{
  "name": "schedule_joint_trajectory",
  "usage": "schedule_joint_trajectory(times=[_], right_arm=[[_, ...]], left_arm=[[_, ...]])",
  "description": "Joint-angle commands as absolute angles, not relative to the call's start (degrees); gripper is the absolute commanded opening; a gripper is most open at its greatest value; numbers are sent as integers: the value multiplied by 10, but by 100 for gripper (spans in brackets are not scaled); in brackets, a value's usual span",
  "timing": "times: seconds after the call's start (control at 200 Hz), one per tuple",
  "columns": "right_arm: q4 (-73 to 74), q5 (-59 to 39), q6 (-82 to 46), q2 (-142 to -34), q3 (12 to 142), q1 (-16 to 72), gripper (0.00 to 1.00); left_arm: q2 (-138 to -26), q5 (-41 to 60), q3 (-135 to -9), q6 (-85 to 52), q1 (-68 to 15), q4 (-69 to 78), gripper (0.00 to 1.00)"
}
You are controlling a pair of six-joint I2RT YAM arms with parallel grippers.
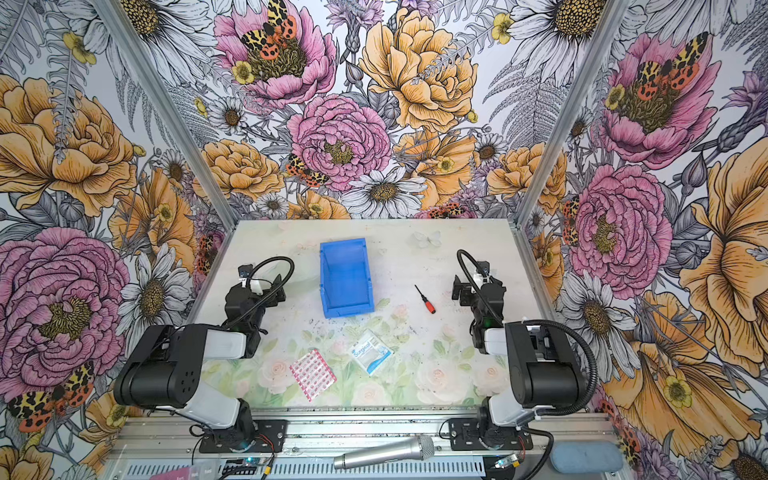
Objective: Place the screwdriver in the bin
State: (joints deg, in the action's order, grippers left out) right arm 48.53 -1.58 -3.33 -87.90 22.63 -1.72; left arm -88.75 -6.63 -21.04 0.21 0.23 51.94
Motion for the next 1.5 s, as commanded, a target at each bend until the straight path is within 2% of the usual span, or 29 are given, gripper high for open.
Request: schedule_joint_trajectory(times=[0.0,1.316,1.496], right_arm=[[493,-17,-31,-879,225,-18,99],[493,-32,-36,-878,227,-27,100],[374,16,-44,-830,268,-19,99]], left_arm=[[-887,-59,-219,6,1,530,99],[-877,-50,-219,-3,10,521,99],[-805,-62,-222,-17,20,447,99]])
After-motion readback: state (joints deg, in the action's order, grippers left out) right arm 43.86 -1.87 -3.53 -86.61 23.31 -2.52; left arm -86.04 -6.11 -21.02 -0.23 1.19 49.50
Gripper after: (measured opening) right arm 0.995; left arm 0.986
